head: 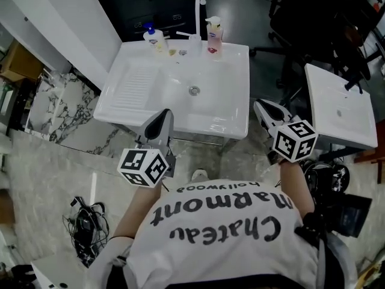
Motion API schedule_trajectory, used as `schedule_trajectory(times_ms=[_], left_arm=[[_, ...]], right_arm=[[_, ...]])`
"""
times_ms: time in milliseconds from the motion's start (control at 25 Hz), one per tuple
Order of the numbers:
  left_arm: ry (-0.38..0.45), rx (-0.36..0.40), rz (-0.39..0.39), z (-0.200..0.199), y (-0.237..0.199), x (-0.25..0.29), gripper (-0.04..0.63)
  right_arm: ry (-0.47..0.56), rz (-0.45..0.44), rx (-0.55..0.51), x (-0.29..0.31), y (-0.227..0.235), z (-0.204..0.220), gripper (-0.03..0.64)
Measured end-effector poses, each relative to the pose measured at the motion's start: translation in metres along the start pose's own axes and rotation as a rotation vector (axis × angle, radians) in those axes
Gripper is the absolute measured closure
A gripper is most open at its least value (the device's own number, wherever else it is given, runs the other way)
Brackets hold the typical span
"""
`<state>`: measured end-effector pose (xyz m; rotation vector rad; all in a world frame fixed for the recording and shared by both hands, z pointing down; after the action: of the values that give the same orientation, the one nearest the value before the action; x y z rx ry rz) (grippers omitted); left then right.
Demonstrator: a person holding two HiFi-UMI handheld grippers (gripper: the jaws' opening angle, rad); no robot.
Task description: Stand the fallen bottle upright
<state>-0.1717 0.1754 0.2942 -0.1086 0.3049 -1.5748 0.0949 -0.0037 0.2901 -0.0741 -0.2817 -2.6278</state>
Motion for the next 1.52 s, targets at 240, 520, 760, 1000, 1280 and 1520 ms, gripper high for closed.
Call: schedule_trajectory(times_ms=[240, 520, 760, 1000, 1280, 1520], left_arm=[[0.018, -0.022, -0.049, 0.009, 0.036, -0.025, 0.580], [-0.006, -0.026, -0.078, 0.027, 0.074, -0.054, 0.580], [-0.042, -0.035, -0.051, 0.044, 0.106, -0.077, 0.580], [-0.043, -0.043, -0.051, 0.047, 0.115, -0.088, 0.580], [-0.038, -0.050, -0.084, 0.049, 0.117, -0.109, 0.580], [-0.047, -0.015, -0.079, 0.050, 0.121, -0.115, 0.580]], right_arm=[[-0.016, -0.026, -0.012, -0.042, 0.007, 0.006, 0.603], [-0.034, -0.018, -0.012, -0.090, 0.012, 0.018, 0.603], [-0.048, 0.023, 0.013, -0.131, 0.012, 0.031, 0.604], [-0.050, 0.050, 0.025, -0.153, 0.013, 0.040, 0.603], [-0.048, 0.041, 0.007, -0.161, 0.006, 0.042, 0.604], [-0.053, 0.033, -0.001, -0.163, 0.000, 0.042, 0.603]])
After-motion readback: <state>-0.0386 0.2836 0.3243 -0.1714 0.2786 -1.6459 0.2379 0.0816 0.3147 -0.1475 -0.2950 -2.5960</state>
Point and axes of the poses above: the fingertips, and each gripper's own axes: x forward along the fingers, y to its right, z out of its underside, the point moved 7 cm from there along -x, backward along the fingers, and after that the axes turned 11 degrees about y, right-handed, at the moved point
